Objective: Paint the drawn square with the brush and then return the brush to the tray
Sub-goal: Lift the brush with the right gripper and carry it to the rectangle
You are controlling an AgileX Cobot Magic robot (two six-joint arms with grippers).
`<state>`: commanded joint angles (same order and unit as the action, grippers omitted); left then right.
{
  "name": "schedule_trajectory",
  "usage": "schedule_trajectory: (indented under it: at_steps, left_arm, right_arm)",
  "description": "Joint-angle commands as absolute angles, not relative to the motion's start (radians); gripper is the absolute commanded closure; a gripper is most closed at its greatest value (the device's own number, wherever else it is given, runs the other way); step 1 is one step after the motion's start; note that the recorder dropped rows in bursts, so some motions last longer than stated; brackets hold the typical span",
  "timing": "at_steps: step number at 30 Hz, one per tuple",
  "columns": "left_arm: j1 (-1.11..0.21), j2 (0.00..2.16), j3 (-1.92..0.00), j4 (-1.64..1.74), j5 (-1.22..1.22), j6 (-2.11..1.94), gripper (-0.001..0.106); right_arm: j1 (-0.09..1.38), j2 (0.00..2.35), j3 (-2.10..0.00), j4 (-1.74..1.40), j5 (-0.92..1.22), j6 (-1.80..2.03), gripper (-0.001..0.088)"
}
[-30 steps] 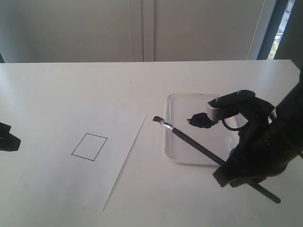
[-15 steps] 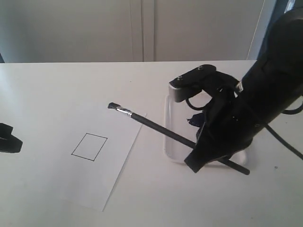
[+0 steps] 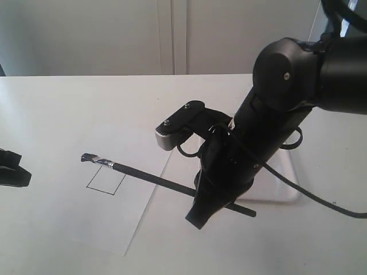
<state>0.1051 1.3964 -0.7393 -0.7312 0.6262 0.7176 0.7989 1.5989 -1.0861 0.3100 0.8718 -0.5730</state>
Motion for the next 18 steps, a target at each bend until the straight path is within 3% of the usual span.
schedule_trajectory:
  at_steps: [10,18]
  left_arm:
    - [0.103,1.503,-0.741,-0.855,0.621,0.819,0.105]
    - [-0.013,1.577,-0.745,-0.677,0.490,0.710,0.105]
  right_arm:
    - [0.799,1.665,-1.086,0.282,0.836,-0.584,0.0868]
    - [0.799,1.672,-1.086,0.276,0.823,-0.584,0.0868]
